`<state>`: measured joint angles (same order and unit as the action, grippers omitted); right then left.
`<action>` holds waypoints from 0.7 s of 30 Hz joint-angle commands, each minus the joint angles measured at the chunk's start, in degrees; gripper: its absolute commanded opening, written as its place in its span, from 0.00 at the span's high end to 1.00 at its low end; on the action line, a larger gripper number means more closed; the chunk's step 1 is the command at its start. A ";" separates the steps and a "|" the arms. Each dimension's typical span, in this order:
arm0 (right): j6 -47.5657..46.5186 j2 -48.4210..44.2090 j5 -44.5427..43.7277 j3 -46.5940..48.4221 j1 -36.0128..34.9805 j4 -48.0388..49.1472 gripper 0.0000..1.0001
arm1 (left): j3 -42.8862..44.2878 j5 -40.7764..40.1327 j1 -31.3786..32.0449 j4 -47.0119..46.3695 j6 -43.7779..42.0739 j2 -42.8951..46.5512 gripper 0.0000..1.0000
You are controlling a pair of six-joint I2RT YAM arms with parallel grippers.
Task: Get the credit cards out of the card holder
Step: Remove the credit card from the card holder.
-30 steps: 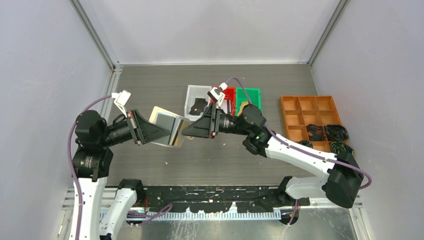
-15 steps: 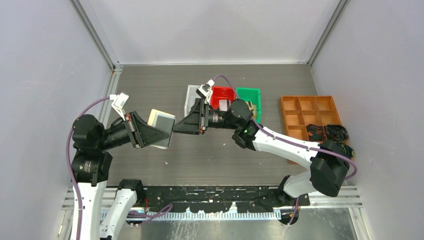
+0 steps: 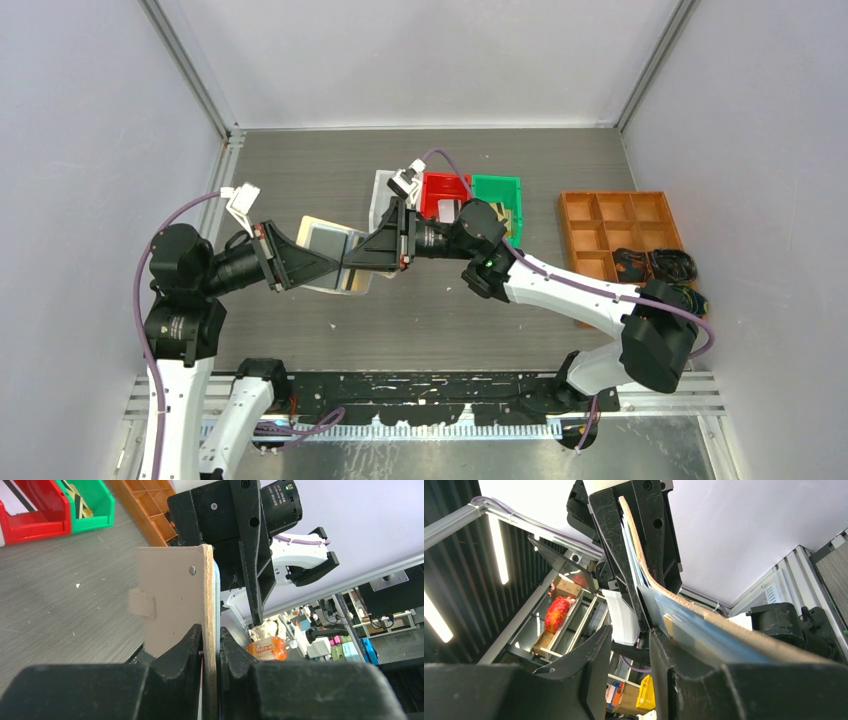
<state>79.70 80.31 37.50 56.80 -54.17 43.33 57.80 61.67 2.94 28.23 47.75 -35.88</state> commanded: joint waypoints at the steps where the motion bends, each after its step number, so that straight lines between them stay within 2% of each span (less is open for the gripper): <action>1: -0.49 0.07 -0.55 2.53 -0.64 3.78 0.61 | 1.28 -0.16 0.14 -0.76 -1.08 0.30 0.85; 7: -0.96 1.33 -0.87 2.69 -1.02 3.05 0.60 | 1.34 2.53 0.14 -3.44 1.64 0.99 0.87; 13: -4.58 -0.64 -2.32 0.51 -1.01 -0.75 0.56 | 1.55 3.98 0.18 -4.69 3.94 1.39 0.86; 21: -5.61 -0.87 -4.09 0.64 -1.14 -0.75 0.54 | -0.16 4.35 0.16 -10.96 11.32 3.01 0.90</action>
<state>76.60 80.07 36.49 56.64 -54.94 43.11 57.14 62.02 2.87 25.39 53.67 -34.81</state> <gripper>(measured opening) 0.452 0.151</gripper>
